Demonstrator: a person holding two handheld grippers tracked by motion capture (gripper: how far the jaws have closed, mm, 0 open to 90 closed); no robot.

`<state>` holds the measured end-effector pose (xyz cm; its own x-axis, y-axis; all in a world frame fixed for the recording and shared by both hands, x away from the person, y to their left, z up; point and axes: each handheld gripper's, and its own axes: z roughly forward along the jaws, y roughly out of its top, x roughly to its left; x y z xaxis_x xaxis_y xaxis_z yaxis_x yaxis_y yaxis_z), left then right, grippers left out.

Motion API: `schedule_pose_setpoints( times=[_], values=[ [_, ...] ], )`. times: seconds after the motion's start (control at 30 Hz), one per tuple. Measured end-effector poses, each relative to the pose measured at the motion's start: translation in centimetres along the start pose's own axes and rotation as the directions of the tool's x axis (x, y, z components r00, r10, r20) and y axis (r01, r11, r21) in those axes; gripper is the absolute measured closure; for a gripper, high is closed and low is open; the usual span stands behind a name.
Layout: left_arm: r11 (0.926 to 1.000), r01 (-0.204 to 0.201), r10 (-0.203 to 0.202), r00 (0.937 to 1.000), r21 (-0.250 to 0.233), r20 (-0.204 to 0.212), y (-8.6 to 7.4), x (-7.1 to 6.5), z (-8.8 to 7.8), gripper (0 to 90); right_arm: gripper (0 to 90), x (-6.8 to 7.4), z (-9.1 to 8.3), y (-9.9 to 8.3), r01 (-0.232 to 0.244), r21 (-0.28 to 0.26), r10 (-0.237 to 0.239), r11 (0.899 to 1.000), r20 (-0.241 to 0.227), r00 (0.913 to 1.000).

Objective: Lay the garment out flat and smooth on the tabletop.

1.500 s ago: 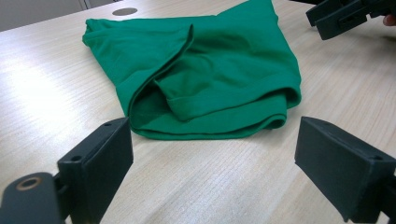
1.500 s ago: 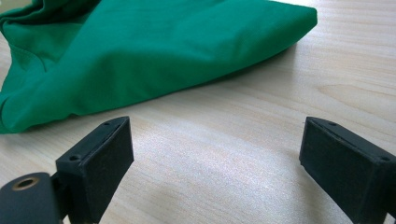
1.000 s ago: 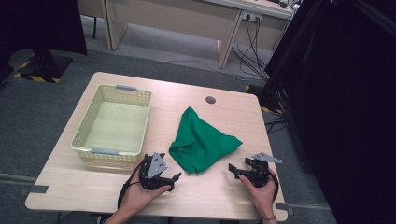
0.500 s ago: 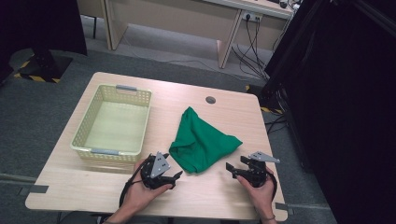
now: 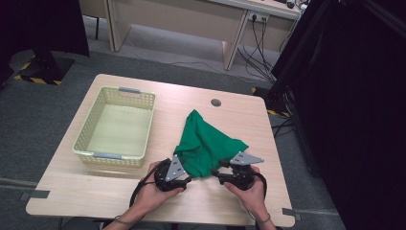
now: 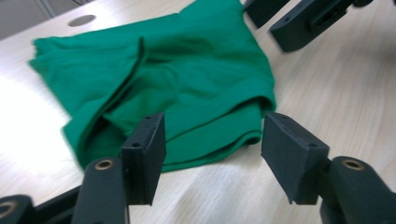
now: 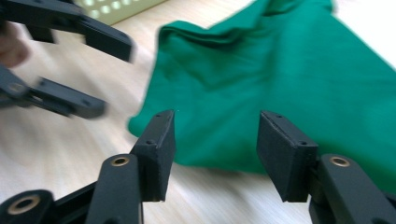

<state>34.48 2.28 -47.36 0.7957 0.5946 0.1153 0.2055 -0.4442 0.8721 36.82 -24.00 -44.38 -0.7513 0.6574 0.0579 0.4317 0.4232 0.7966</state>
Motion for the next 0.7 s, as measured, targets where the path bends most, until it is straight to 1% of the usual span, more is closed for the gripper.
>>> schedule_pose_setpoints(
  times=[0.07, 0.2, 0.27, 0.4, 0.5, 0.53, 0.63, 0.7],
  values=[
    [0.9999, -0.002, 0.002, 0.9999, 0.016, 0.015, 0.1, 0.0, 0.4, 41.4, 49.0, 0.6, 0.6, 0.4, 0.024, 0.01, -0.023, 1.0, -0.023, 0.9995],
    [0.999, -0.018, 0.017, 0.9992, 0.041, 0.035, 0.5, 0.0, 1.0, 45.4, 52.4, 1.4, 1.8, 1.1, 0.075, 0.047, -0.072, 0.996, -0.062, 0.9955],
    [0.9984, -0.019, 0.017, 0.9988, 0.054, 0.046, 0.8, 0.0, 1.2, 47.5, 54.4, 1.6, 2.4, 1.3, 0.089, 0.069, -0.084, 0.994, -0.071, 0.9939],
    [0.9961, -0.028, 0.022, 0.997, 0.084, 0.074, 1.0, 0.0, 1.6, 52.0, 61.9, 1.9, 3.3, 1.3, 0.108, 0.106, -0.098, 0.988, -0.092, 0.9908],
    [0.9934, -0.028, 0.018, 0.9957, 0.111, 0.091, 1.1, 0.1, 1.9, 52.9, 66.2, 2.0, 3.9, 1.1, 0.122, 0.149, -0.11, 0.981, -0.088, 0.9901],
    [0.9925, -0.028, 0.017, 0.9954, 0.119, 0.095, 1.1, 0.1, 2.0, 53.1, 67.2, 1.9, 4.0, 1.0, 0.124, 0.155, -0.112, 0.98, -0.088, 0.9898],
    [0.9903, -0.036, 0.022, 0.9939, 0.134, 0.108, 1.1, 0.1, 2.3, 54.8, 74.2, 1.9, 4.2, 1.0, 0.119, 0.169, -0.107, 0.978, -0.079, 0.9911],
    [0.9887, -0.033, 0.016, 0.9933, 0.146, 0.115, 1.1, 0.1, 2.5, 55.4, 78.5, 1.7, 4.2, 0.9, 0.112, 0.169, -0.1, 0.979, -0.077, 0.992]
  ],
)
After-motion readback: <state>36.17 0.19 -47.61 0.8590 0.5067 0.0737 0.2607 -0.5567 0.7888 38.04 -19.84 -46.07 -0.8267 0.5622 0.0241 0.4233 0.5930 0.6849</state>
